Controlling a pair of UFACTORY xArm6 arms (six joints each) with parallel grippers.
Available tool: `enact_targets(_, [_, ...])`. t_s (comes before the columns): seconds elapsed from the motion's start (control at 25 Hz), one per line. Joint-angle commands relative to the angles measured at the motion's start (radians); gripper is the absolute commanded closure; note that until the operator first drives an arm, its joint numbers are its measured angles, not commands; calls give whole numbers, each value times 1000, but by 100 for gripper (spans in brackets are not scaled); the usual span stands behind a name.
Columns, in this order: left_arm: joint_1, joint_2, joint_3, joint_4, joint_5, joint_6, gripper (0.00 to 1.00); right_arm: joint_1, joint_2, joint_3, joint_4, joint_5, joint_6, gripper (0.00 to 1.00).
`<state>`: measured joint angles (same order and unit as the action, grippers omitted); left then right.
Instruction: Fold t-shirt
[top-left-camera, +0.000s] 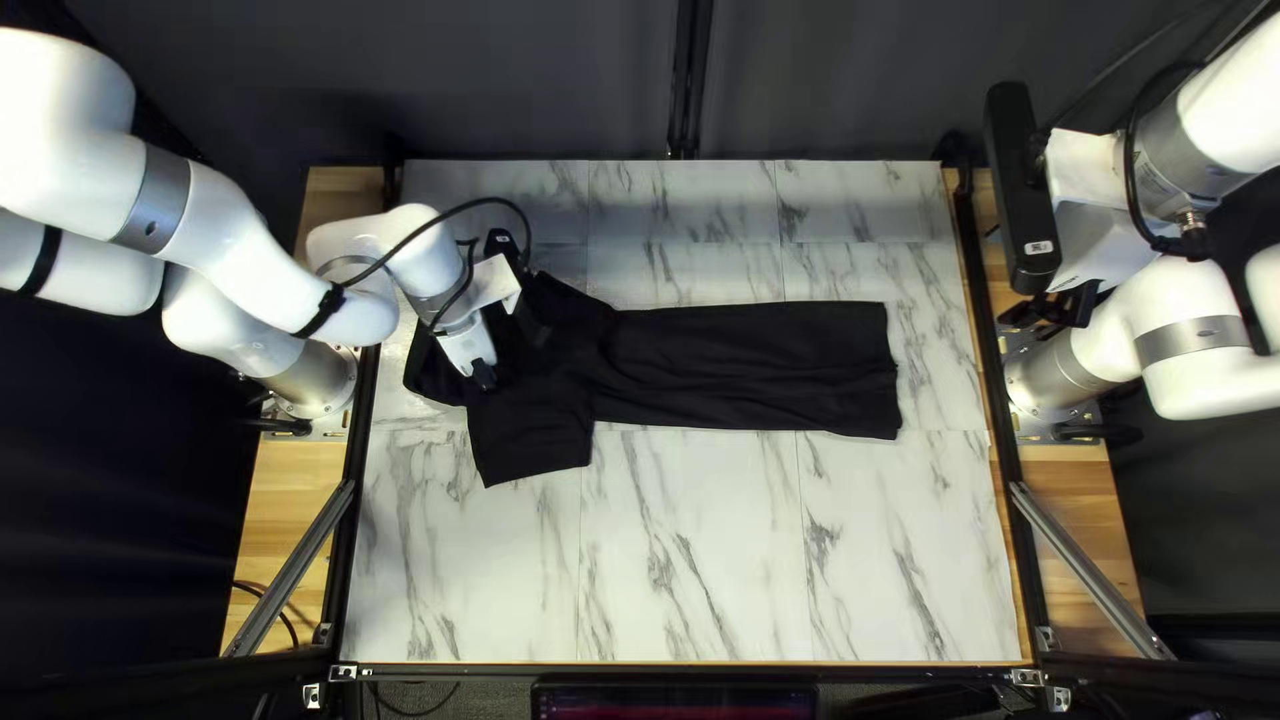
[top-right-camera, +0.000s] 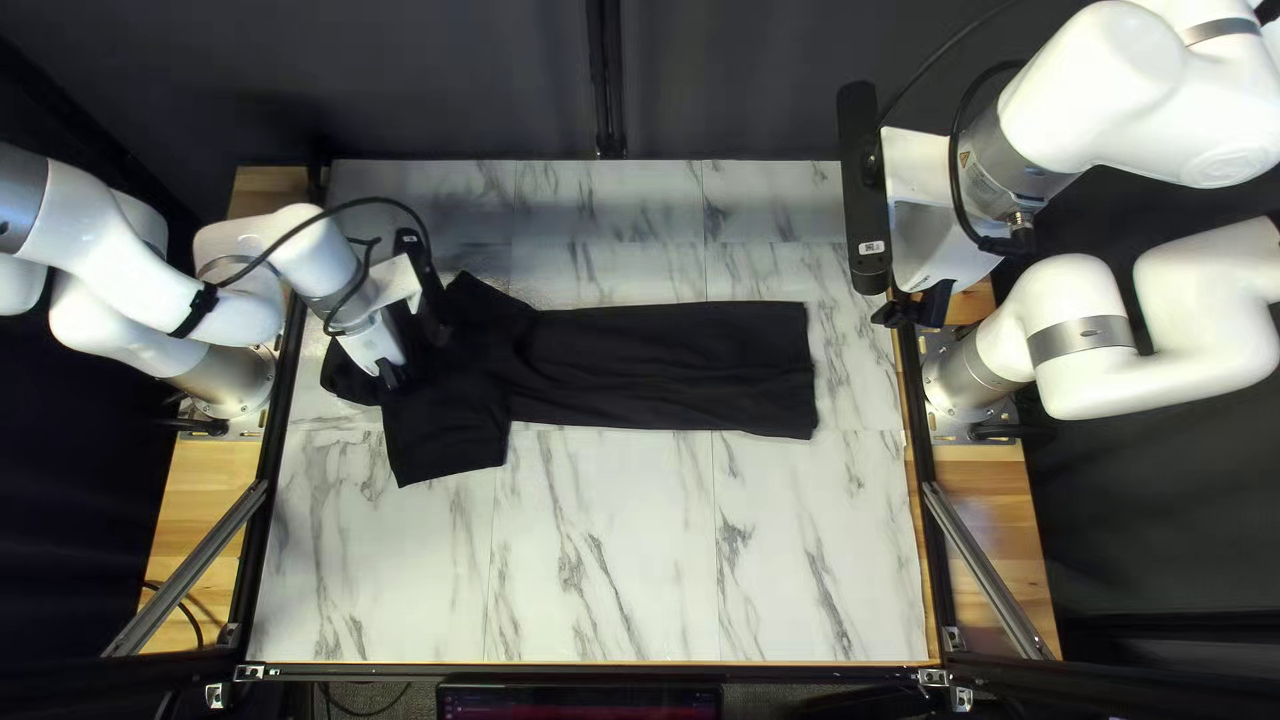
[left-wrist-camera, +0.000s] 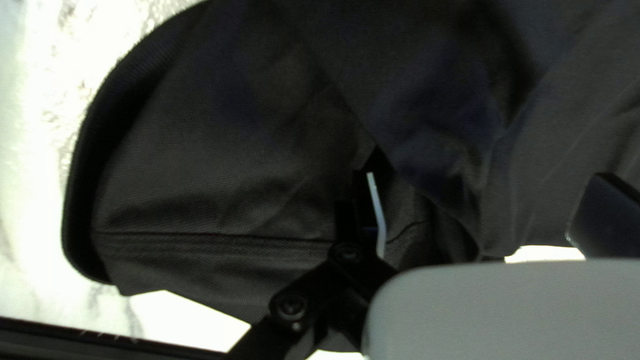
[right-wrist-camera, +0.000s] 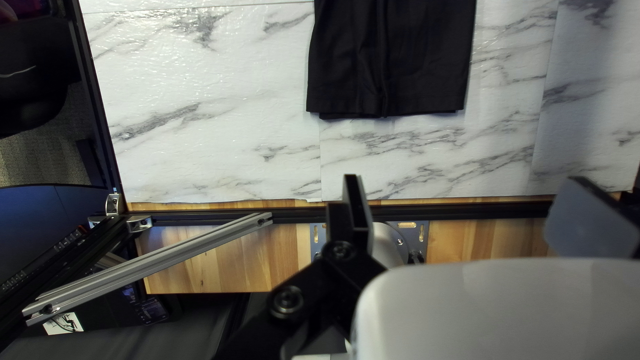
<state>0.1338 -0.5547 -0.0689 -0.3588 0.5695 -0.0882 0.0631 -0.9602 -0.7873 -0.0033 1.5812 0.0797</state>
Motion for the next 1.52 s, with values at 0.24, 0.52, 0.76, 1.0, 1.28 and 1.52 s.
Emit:
enact_targets(0.24, [-8, -23, 35, -68, -48, 34, 0, 0, 0, 0, 0, 0, 0, 0])
enact_targets(0.52, [68, -29, -12, 5, 25, 52, 0, 0, 0, 0, 0, 0, 0, 0])
enact_targets(0.76, [56, 48, -41, -19, -21, 77, 0, 0, 0, 0, 0, 0, 0, 0])
enact_targets(1.0, [45, 86, -63, 29, -11, 50, 0, 0, 0, 0, 0, 0, 0, 0])
enact_targets(1.28, [-17, 96, -99, 166, 38, -89, 0, 0, 0, 0, 0, 0, 0, 0])
enact_targets(1.52, [-33, 62, -70, 187, 57, -123, 0, 0, 0, 0, 0, 0, 0, 0])
